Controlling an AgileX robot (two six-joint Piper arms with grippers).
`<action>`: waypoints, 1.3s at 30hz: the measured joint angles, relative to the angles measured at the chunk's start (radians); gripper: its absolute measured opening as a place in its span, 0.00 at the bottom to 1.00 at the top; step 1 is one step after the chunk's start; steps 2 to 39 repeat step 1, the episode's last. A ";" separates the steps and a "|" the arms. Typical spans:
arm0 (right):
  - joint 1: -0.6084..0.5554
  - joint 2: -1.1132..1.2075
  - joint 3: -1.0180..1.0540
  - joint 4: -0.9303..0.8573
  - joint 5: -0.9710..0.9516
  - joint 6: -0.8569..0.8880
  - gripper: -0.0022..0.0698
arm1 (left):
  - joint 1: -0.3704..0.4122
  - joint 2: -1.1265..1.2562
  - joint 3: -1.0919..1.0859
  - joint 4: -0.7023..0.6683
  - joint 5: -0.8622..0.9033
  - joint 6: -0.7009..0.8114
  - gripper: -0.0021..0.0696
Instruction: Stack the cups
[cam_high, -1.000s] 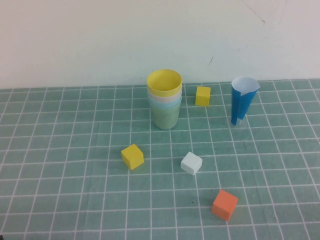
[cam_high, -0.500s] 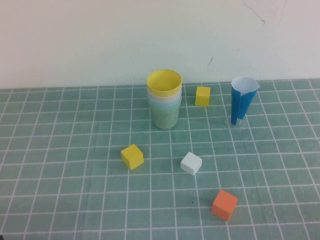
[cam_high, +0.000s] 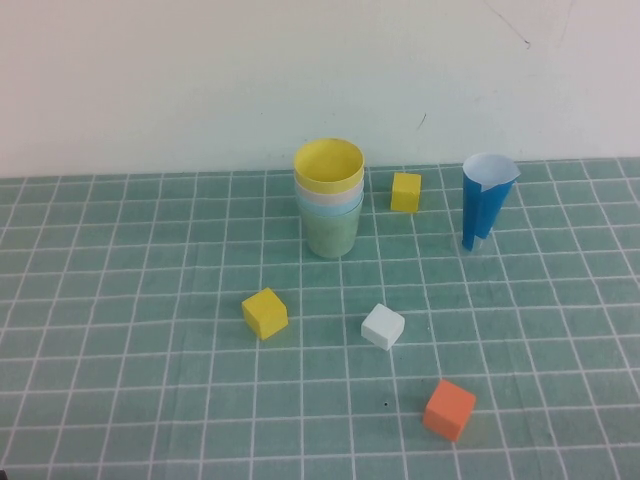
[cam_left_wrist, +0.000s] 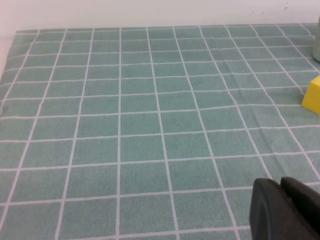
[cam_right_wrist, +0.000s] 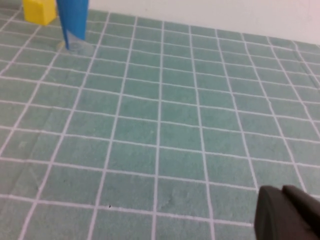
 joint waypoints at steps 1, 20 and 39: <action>0.007 0.000 0.000 0.000 0.000 0.000 0.03 | 0.000 0.000 0.000 0.000 0.000 0.000 0.03; 0.007 0.000 0.000 0.000 0.000 0.000 0.03 | 0.000 0.000 0.000 0.000 0.000 0.000 0.03; 0.007 0.000 0.000 0.000 0.000 0.000 0.03 | 0.000 0.000 0.000 0.000 0.000 0.000 0.03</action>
